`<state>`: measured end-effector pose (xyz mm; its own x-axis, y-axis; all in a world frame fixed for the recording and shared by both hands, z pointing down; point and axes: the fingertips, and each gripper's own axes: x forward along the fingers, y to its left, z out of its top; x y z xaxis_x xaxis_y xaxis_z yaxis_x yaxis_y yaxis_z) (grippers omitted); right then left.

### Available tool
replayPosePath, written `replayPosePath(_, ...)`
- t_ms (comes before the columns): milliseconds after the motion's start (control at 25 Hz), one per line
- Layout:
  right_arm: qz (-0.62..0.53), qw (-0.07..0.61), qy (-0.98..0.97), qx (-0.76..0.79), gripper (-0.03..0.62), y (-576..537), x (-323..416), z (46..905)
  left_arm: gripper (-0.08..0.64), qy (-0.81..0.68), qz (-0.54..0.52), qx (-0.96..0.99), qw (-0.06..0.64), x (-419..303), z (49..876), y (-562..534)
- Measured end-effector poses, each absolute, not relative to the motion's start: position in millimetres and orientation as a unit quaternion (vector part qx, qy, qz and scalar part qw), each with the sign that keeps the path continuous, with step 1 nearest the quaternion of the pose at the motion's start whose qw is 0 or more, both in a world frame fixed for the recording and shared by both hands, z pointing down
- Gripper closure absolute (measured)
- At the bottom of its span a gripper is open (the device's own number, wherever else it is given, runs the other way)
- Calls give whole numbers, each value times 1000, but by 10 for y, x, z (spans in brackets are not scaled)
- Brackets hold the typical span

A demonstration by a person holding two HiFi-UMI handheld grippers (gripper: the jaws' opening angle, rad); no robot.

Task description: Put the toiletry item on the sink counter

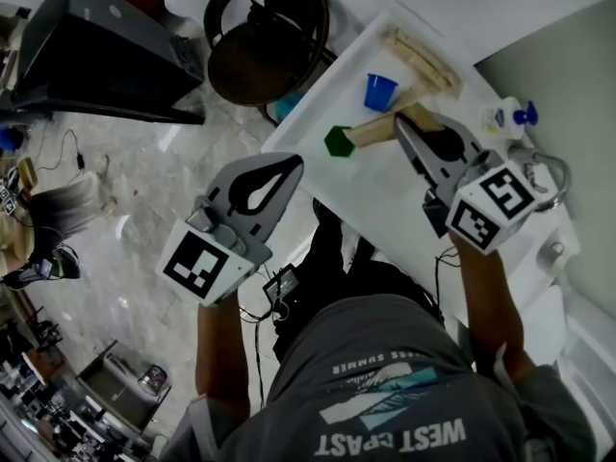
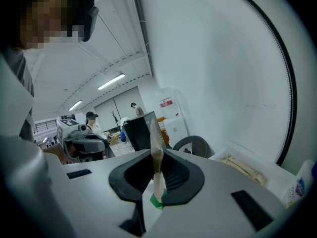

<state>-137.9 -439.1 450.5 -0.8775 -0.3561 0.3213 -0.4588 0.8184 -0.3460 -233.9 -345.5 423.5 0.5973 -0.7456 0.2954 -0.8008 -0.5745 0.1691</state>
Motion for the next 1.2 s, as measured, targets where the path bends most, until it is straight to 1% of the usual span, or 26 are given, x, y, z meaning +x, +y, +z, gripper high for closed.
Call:
replayPosePath(640,253,166,-932,200,541,-4459,-1699,5259,557,-432,100,877,184,-2556,4684,-3556)
replayPosePath(1200,250,220,-919,211,540,-4486,-1803,5687,557,-430,95,874,204,-2694,4912,-3546)
